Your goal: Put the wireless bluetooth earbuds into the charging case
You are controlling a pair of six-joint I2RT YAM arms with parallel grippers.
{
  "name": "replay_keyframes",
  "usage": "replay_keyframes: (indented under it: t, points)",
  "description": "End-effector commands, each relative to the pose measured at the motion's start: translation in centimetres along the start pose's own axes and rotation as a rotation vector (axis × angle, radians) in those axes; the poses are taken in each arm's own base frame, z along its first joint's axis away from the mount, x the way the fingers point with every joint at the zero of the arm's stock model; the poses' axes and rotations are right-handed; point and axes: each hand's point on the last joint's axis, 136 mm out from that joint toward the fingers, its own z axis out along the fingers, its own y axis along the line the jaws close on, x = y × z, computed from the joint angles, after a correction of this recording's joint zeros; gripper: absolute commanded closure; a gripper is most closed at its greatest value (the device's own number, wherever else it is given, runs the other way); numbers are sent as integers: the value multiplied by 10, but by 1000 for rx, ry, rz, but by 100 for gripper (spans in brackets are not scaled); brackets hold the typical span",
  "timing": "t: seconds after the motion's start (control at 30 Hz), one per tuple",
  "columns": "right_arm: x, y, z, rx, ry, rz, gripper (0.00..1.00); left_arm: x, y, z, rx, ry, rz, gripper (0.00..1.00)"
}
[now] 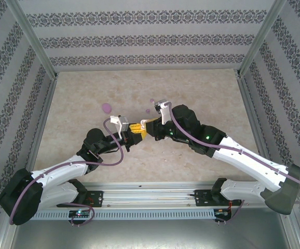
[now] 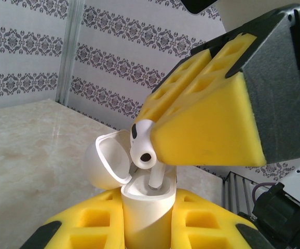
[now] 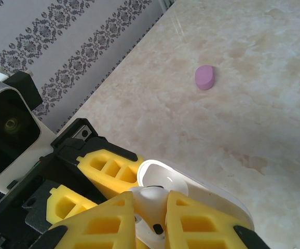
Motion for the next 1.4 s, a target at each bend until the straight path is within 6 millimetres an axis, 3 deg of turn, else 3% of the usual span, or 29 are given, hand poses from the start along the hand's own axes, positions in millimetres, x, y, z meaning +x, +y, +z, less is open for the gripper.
replay_keyframes:
  t: [0.0, 0.8, 1.13, 1.37]
  points:
    - [9, -6, -4, 24, 53, -9, 84, -33, -18, -5, 54, -120, 62, 100]
    - [25, -13, 7, 34, 139, 23, 85, -34, -21, -5, 69, -116, 69, 100]
    - [2, -3, -12, 21, 65, 14, 85, -27, -20, -8, 66, -113, 69, 100]
    - [2, -2, -12, 14, 69, 21, 86, -26, -20, -8, 61, -108, 74, 100]
